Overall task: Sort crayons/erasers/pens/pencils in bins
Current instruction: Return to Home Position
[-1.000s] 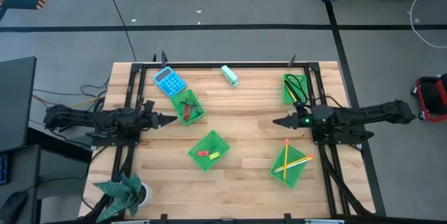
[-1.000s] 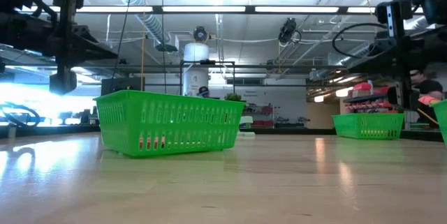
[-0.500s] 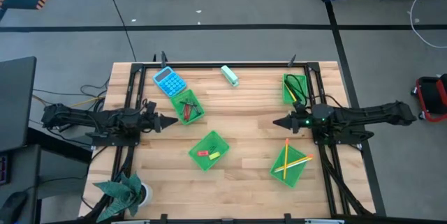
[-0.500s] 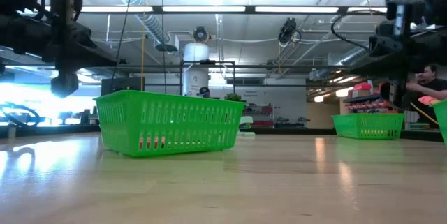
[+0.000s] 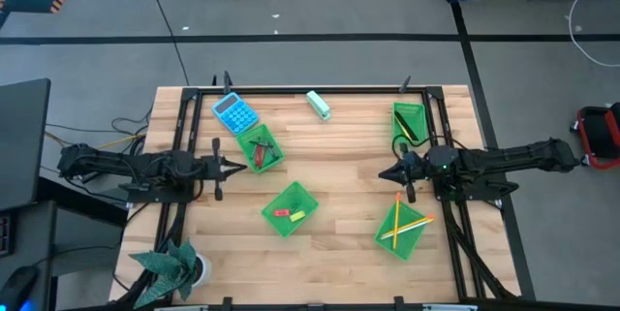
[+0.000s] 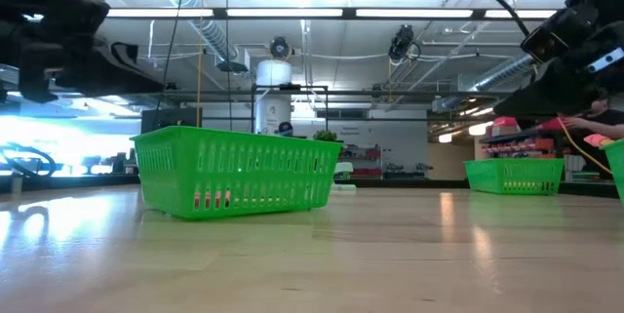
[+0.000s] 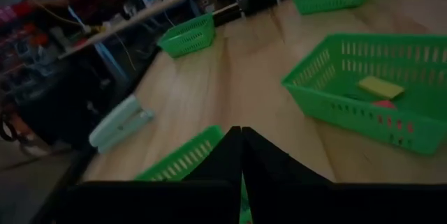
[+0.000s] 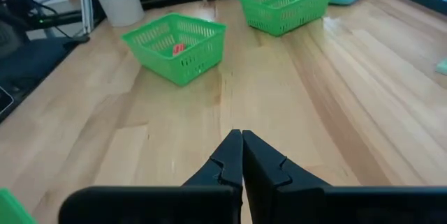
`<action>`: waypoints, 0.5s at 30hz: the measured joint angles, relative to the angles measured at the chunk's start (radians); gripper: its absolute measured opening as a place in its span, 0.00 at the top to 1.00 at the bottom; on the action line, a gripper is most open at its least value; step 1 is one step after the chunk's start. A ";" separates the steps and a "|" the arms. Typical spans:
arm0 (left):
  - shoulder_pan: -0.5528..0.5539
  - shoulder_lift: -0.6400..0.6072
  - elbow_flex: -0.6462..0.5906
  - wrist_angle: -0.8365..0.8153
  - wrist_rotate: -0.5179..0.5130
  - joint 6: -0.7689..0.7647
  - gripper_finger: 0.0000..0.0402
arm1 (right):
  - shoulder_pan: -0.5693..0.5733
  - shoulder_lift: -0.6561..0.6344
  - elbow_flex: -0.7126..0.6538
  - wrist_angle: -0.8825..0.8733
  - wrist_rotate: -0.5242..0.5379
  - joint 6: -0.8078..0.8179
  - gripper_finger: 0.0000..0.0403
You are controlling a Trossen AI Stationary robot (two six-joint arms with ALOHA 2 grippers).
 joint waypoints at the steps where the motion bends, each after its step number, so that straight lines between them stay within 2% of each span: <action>1: 0.000 0.000 -0.001 0.006 0.000 0.020 0.96 | 0.000 0.000 0.000 0.000 0.000 -0.005 0.97; 9: 0.000 0.000 -0.007 0.063 0.000 0.001 0.92 | 0.000 0.000 0.000 0.000 0.000 0.029 0.97; 15: 0.000 0.000 -0.006 0.071 0.000 0.001 0.93 | 0.000 0.000 0.000 0.000 0.000 0.033 0.97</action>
